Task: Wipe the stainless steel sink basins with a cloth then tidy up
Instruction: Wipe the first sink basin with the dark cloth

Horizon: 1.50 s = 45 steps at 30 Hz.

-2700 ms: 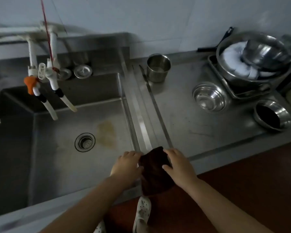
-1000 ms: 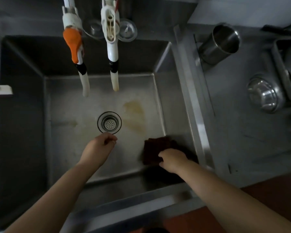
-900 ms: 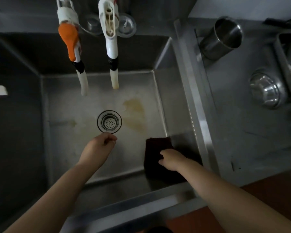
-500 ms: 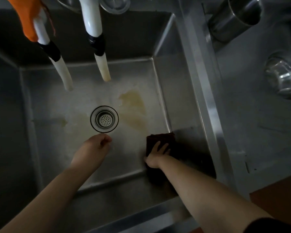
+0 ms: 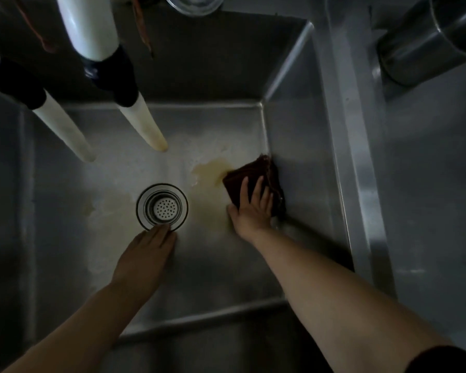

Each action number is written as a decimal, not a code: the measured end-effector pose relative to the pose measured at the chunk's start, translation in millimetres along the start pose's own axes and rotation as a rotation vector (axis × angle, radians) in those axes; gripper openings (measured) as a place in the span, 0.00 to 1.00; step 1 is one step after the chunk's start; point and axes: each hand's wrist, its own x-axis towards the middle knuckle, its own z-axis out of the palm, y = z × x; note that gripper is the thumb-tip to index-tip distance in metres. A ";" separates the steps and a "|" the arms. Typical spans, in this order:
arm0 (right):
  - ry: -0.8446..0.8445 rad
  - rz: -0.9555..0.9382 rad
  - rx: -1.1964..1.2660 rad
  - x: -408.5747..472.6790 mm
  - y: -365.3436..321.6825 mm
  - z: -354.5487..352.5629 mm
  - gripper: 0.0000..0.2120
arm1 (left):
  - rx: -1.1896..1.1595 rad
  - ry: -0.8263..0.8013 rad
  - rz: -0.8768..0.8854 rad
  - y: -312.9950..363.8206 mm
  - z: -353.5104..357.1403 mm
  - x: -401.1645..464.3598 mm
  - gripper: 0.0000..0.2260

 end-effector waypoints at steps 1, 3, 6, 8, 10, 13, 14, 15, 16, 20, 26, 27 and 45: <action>0.018 0.001 0.003 10.8 -4.6 -5.2 0.35 | 0.038 0.022 0.010 0.4 -1.7 2.0 0.33; 0.058 0.004 0.013 33.3 -14.0 -15.5 0.36 | 0.100 0.056 0.007 2.0 -5.4 6.7 0.37; 0.102 0.013 0.014 64.9 -26.5 -31.3 0.36 | 0.105 0.062 -0.022 5.7 -7.2 13.2 0.46; 0.114 0.007 0.003 84.7 -32.7 -41.7 0.36 | 0.088 0.065 -0.053 9.2 -7.2 16.7 0.49; 0.126 -0.011 -0.007 103.5 -36.8 -52.0 0.35 | 0.069 0.100 -0.049 9.8 -5.6 19.9 0.52; 0.140 -0.042 -0.010 129.0 -42.1 -65.5 0.34 | 0.068 0.116 -0.077 11.3 -5.0 24.8 0.54; 0.143 -0.054 -0.010 136.4 -43.4 -69.4 0.33 | 0.061 0.108 -0.097 11.5 -4.6 26.0 0.54; 0.146 -0.069 -0.017 142.8 -44.0 -72.5 0.33 | 0.042 0.094 -0.118 11.4 -3.7 26.8 0.55; 0.149 -0.088 -0.028 147.8 -43.9 -75.1 0.32 | 0.023 0.087 -0.136 11.5 -2.8 27.5 0.56; 0.144 -0.192 -0.114 154.2 -37.1 -78.3 0.30 | -0.011 0.088 -0.164 14.9 -0.5 26.4 0.56; 0.142 -0.422 -0.325 127.5 -20.1 -63.4 0.28 | 0.018 0.070 -0.240 16.1 7.3 19.0 0.56; 0.134 -0.437 -0.329 119.5 -18.2 -58.3 0.28 | 0.045 0.063 -0.256 16.5 9.9 18.7 0.54; -0.244 -0.495 -0.463 -66.5 21.6 32.0 0.31 | -0.136 0.220 -0.368 -0.7 -40.2 -67.0 0.35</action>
